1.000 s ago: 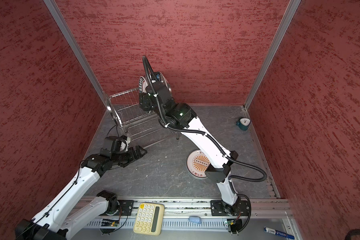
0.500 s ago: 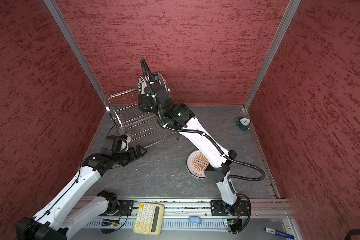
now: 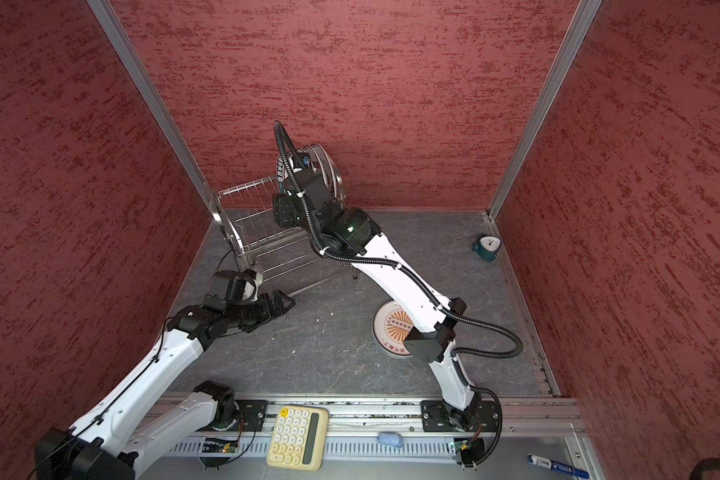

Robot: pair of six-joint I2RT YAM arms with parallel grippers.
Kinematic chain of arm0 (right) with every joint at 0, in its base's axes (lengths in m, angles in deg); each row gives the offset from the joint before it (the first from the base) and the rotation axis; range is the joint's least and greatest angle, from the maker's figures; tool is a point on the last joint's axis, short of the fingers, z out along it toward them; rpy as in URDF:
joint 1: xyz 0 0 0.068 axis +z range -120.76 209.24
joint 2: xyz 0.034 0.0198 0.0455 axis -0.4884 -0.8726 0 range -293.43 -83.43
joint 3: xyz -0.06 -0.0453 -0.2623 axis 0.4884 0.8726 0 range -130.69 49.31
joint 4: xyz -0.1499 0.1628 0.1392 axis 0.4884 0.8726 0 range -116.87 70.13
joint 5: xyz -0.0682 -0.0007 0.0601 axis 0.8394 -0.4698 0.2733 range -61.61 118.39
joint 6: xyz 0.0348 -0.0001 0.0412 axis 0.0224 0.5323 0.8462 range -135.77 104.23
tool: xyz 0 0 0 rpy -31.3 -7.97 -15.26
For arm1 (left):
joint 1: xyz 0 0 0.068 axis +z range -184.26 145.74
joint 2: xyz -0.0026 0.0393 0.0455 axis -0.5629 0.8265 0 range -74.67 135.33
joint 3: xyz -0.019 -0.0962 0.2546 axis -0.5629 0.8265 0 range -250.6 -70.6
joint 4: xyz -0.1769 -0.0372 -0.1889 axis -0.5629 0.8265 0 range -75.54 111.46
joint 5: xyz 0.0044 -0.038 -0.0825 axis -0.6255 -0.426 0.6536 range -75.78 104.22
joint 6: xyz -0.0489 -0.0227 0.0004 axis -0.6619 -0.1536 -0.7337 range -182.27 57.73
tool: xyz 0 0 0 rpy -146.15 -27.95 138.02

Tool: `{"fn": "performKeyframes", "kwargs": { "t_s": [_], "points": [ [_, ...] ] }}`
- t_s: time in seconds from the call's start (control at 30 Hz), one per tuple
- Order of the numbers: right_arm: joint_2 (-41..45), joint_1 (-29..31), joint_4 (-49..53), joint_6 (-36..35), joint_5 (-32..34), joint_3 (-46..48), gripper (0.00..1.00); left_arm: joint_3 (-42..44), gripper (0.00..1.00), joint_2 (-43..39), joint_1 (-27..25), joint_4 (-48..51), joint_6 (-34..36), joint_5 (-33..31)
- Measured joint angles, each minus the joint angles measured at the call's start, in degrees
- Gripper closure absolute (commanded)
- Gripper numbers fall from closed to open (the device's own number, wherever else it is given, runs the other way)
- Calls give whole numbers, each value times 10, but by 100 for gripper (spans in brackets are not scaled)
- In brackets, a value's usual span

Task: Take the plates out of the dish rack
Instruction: 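Tilt the gripped green-rimmed plate away from the others with the right gripper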

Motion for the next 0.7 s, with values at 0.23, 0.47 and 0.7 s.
{"fn": "performKeyframes", "kwargs": {
  "t_s": [0.23,0.47,0.7],
  "points": [
    [-28,-2,-6,0,5,-7,40,0,1,-11,0,3,2,0],
    [-56,-4,-29,-16,51,-7,61,7,0,-36,2,13,-21,-12],
    [-70,-5,-66,-60,96,-7,80,16,1,-53,6,15,-45,-13]
  ]
}}
